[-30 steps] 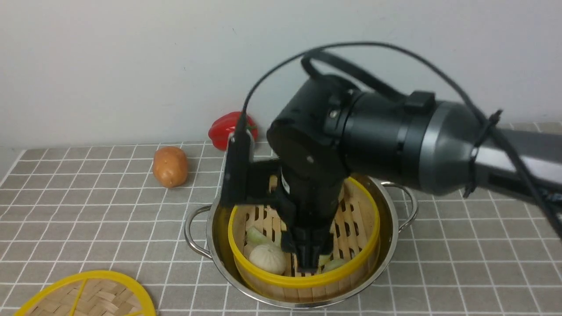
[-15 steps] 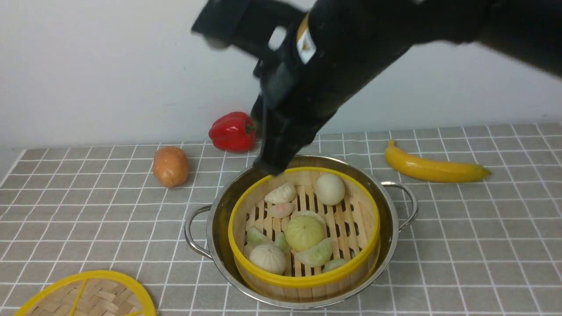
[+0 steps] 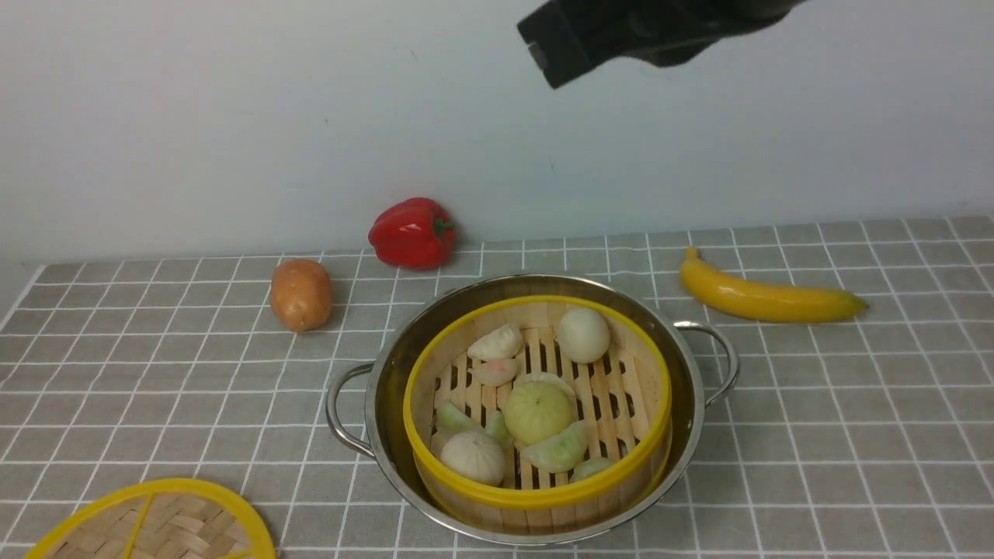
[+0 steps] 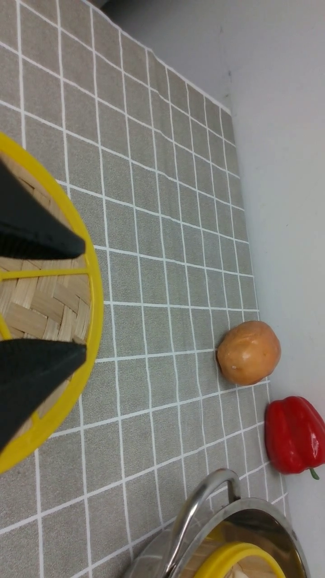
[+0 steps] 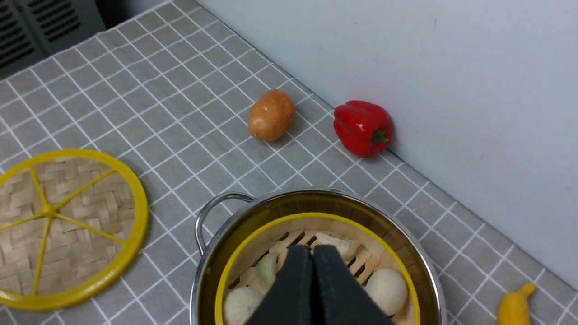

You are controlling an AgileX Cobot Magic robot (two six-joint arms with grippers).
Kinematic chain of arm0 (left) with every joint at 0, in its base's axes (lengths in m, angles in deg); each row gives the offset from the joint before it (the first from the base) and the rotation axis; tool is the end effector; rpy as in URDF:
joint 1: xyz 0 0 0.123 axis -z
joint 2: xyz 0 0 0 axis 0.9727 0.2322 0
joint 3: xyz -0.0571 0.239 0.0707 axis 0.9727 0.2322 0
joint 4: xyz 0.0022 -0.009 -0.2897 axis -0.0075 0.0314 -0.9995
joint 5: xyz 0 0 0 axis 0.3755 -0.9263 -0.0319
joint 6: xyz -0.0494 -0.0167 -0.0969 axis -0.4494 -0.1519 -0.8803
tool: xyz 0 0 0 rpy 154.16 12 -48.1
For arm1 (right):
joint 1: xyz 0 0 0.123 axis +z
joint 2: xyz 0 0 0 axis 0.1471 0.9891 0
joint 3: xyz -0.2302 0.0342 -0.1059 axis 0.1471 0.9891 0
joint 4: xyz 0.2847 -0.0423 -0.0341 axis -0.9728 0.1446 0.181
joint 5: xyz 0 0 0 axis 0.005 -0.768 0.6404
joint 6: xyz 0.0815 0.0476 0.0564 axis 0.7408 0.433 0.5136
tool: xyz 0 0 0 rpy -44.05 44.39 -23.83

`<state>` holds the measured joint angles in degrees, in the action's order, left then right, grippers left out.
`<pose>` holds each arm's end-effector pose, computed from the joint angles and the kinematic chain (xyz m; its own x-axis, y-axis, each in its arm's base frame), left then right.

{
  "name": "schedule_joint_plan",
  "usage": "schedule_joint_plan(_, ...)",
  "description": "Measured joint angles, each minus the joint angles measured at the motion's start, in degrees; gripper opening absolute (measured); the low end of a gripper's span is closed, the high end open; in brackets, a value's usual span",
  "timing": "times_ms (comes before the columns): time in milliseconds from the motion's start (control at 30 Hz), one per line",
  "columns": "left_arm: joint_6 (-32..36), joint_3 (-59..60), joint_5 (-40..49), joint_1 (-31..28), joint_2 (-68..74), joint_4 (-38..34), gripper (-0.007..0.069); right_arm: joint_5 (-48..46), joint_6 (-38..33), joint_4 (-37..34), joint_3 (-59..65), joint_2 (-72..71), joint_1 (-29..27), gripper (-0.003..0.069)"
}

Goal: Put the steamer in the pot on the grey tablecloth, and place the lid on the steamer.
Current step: 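Grasp the bamboo steamer lid lying on the table by its centre knob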

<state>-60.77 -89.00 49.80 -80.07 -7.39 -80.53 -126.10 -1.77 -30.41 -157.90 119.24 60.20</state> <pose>0.1392 0.0091 0.1712 -0.2934 0.1193 -0.9485 -0.0260 0.9908 0.1326 0.2298 0.2618 0.4584 -0.5035 -0.4261 -0.7516 -0.6356 0.7719 -0.0118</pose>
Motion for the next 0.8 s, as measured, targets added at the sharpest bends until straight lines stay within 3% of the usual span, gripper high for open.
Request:
schedule_joint_plan(267,0.00,0.00,0.00,0.00,0.00,0.00,0.0243,0.22,-2.15,6.20,8.61,-1.48,-1.08,-0.0005)
schedule_joint_plan(367,0.00,0.00,0.00,0.00,0.00,0.00,0.0243,0.74,-0.74,5.88,16.71,-4.59,-2.98,-0.0001)
schedule_joint_plan(467,0.00,0.00,0.00,0.00,0.00,0.00,0.0243,7.91,2.31,3.72,30.06,-11.17,-8.05,0.0002)
schedule_joint_plan(533,0.00,0.00,0.00,0.00,0.00,0.00,0.0243,17.61,4.54,1.11,42.35,-18.13,-14.94,0.0005)
schedule_joint_plan(567,0.00,0.00,0.00,0.00,0.00,0.00,0.0243,19.29,4.71,0.67,43.28,-18.66,-15.55,0.0005)
schedule_joint_plan(667,0.00,0.00,0.00,0.00,0.00,0.00,0.0243,32.73,5.95,-2.99,59.05,-28.90,-28.42,0.0013)
schedule_joint_plan(700,0.00,0.00,0.00,0.00,0.00,0.00,0.0243,32.73,6.00,-2.99,59.85,-29.52,-29.21,0.0013)
schedule_joint_plan(733,0.00,0.00,0.00,0.00,0.00,0.00,0.0243,37.98,6.29,-4.18,65.91,-34.57,-35.48,0.0017)
schedule_joint_plan(767,0.00,0.00,0.00,0.00,0.00,0.00,0.0243,38.52,6.37,-4.24,67.33,-35.87,-37.00,0.0018)
schedule_joint_plan(800,0.00,0.00,0.00,0.00,0.00,0.00,0.0243,42.14,6.60,-4.49,72.63,-41.24,-42.01,0.0022)
